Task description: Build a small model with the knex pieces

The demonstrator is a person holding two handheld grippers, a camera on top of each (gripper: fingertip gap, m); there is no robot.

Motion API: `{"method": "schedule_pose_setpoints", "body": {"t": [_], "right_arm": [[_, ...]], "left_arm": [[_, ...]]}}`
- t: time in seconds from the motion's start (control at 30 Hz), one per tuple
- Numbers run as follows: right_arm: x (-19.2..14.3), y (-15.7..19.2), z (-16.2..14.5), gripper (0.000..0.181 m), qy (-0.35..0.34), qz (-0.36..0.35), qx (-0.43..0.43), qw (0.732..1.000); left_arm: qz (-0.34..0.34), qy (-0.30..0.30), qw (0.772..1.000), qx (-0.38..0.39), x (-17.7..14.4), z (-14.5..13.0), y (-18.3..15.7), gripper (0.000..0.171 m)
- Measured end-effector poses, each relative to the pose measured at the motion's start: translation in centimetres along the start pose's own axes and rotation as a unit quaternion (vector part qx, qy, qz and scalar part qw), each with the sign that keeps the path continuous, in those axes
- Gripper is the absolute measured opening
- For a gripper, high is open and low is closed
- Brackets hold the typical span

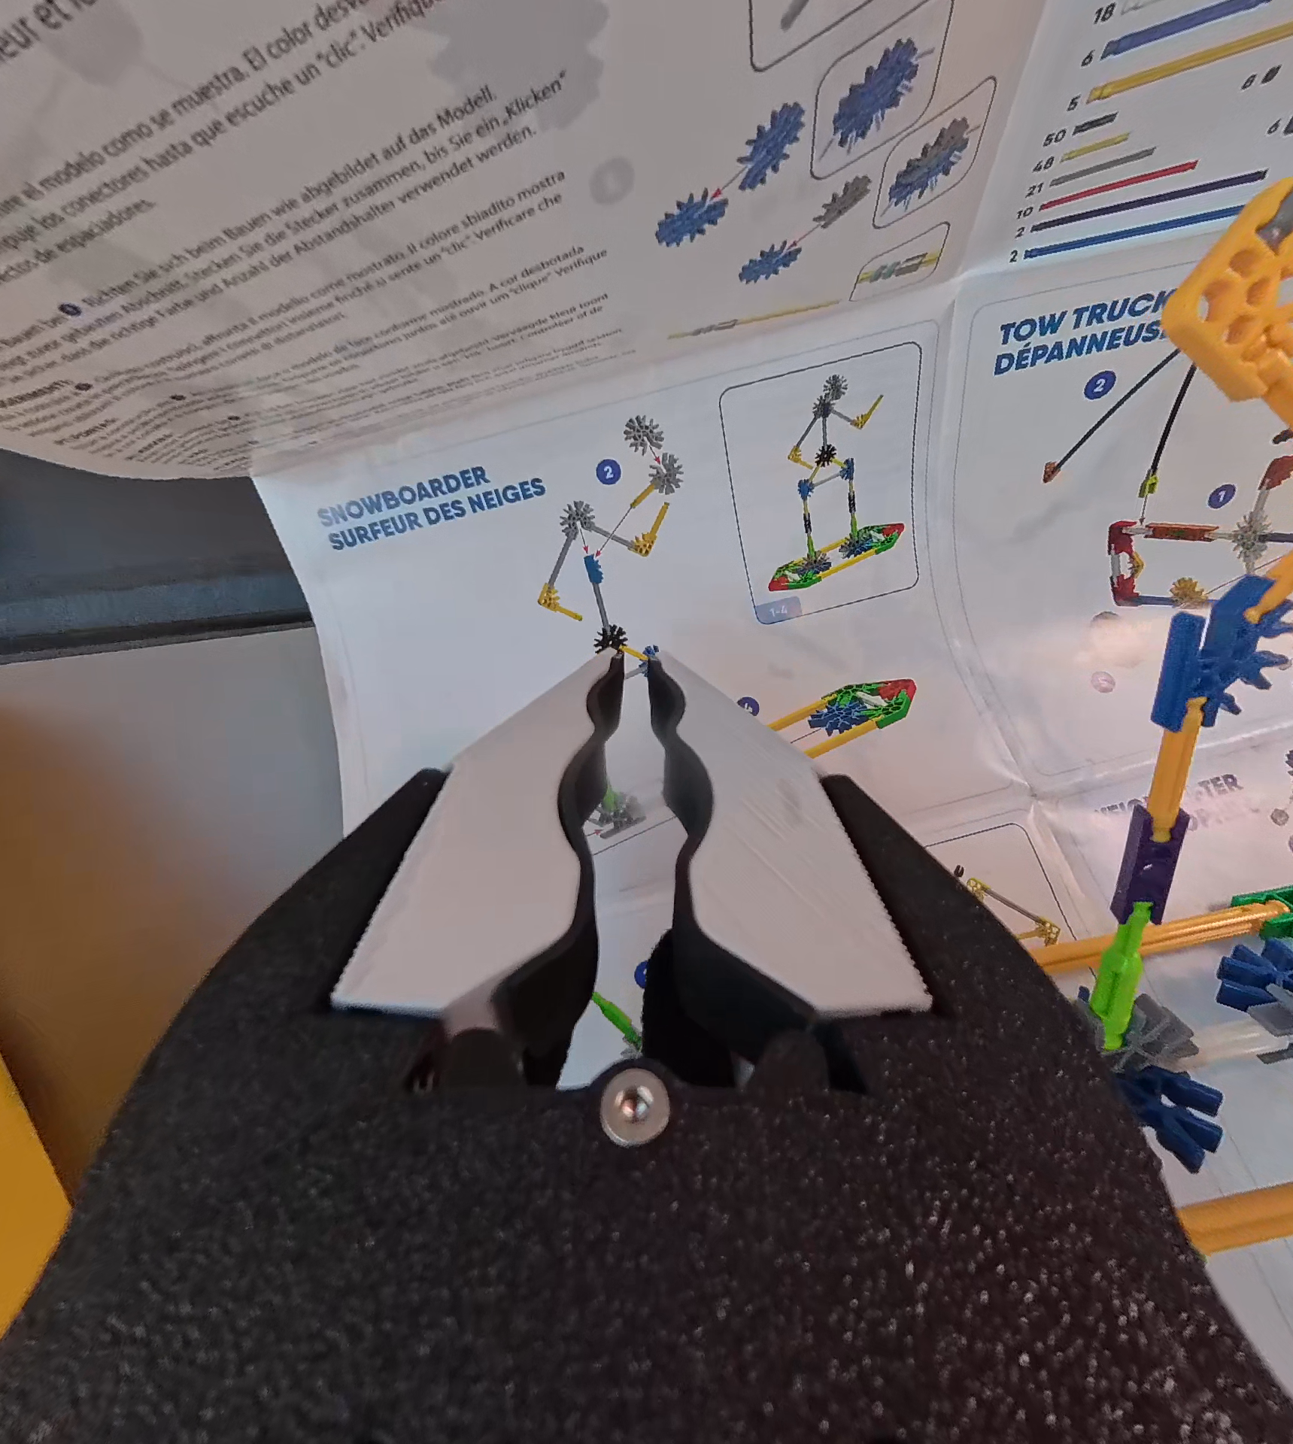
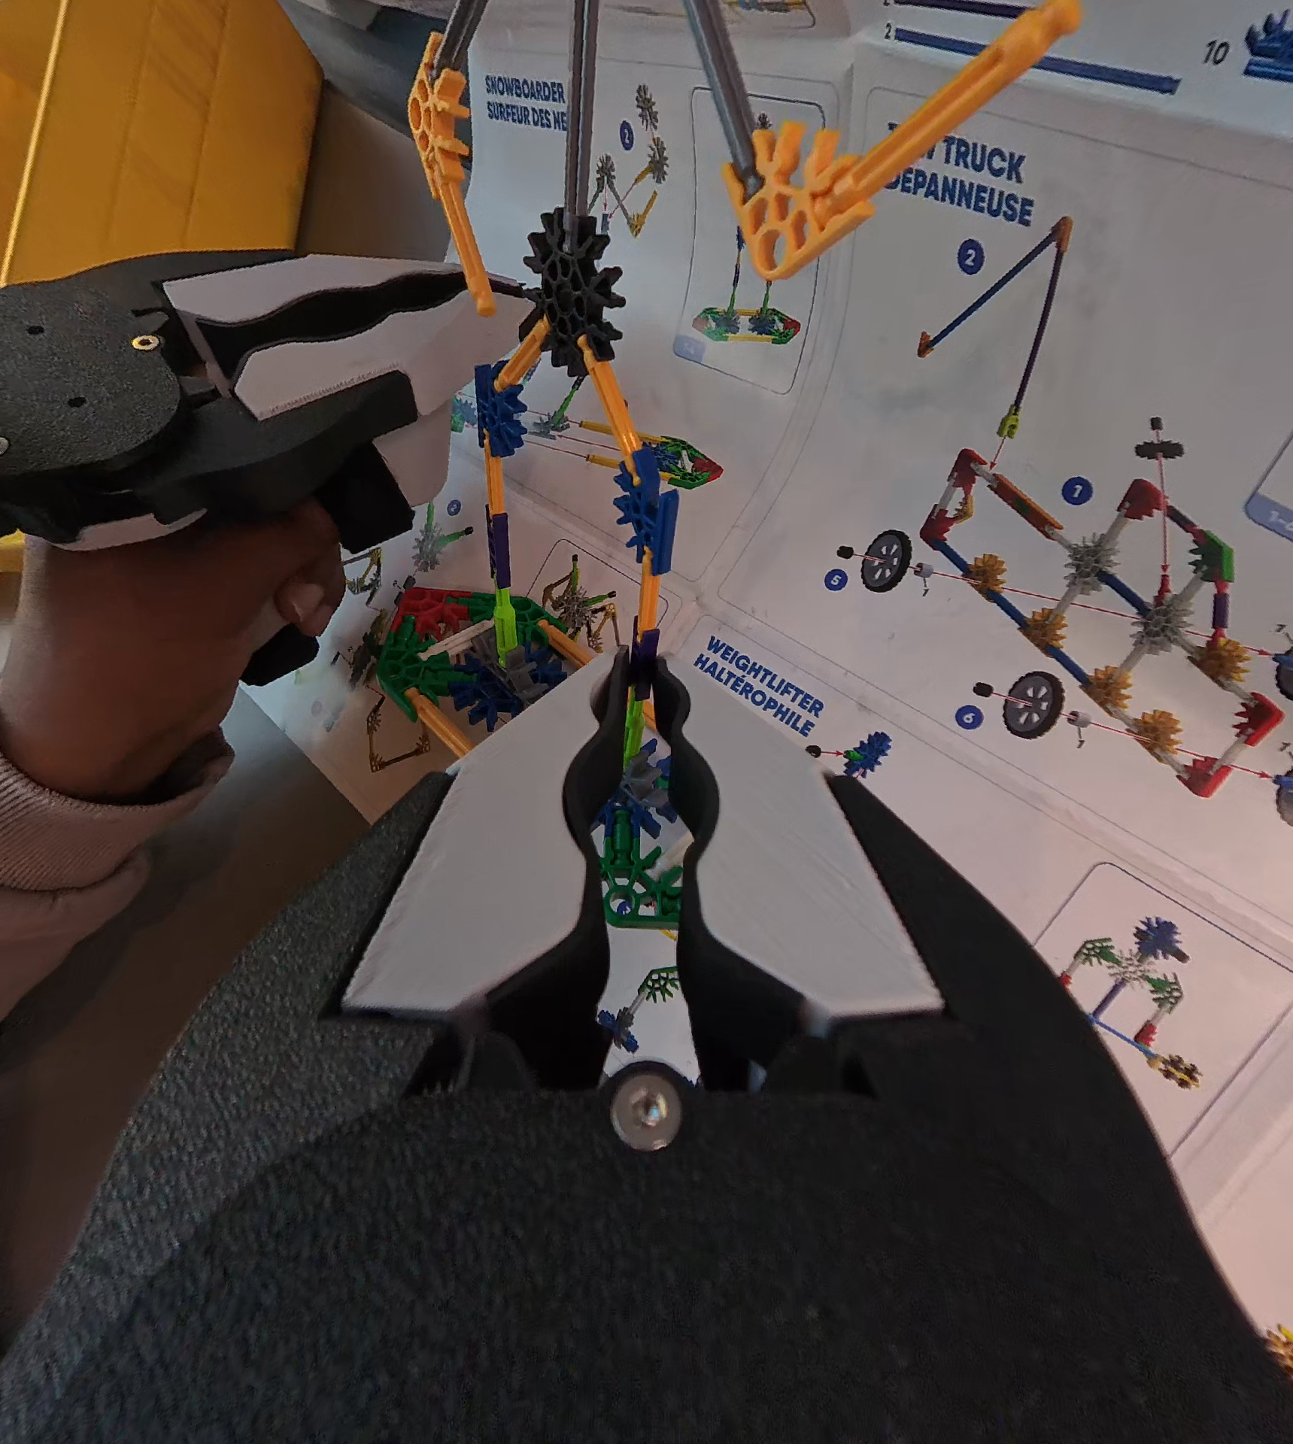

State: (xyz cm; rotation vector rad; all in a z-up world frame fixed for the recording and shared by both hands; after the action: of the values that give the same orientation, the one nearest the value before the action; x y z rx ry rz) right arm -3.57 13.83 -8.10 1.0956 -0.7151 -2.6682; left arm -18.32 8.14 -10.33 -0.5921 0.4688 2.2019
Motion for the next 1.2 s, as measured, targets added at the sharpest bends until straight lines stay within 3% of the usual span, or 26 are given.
{"method": "schedule_pose_setpoints", "body": {"t": [0.43, 0.53, 0.63, 0.73, 1.0, 1.2], "right_arm": [[0.0, -0.1, 0.0, 0.003, -0.006, 0.007, -0.001, 1.000], [0.0, -0.1, 0.0, 0.003, -0.006, 0.006, -0.001, 1.000], [0.0, -0.1, 0.0, 0.004, -0.006, 0.005, -0.002, 1.000], [0.1, -0.1, 0.0, 0.003, -0.008, 0.005, -0.003, 1.000], [0.1, -0.2, 0.1, 0.004, -0.010, -0.001, -0.005, 1.000], [0.2, -0.2, 0.2, 0.004, -0.015, -0.006, -0.005, 1.000]], "left_arm": [[0.000, 0.001, 1.000, -0.006, -0.7, -1.1, 0.9, 0.011], [-0.004, 0.002, 1.000, -0.005, -1.5, -1.6, 1.2, 0.025], [-0.010, -0.004, 1.000, 0.004, -2.6, -1.9, 1.2, 0.062], [-0.016, -0.015, 0.999, 0.024, -4.2, -2.2, 1.1, 0.081], [-0.053, -0.077, 0.994, 0.061, -10.4, -1.1, -1.1, 0.089], [-0.072, -0.095, 0.991, 0.065, -13.1, -1.0, -2.6, 0.089]]}}
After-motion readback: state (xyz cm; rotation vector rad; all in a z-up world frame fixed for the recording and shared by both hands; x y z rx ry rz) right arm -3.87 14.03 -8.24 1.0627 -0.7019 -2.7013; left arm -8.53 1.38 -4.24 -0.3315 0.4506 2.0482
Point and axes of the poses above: each gripper's, where its closed fingertips meet, x out along the fingers, z out of its top, y = z × x across the jaws, the point moved 4 cm from there along -x, back along the fingers, and after that the axes turned 10 degrees about z, right-handed, at the moved point
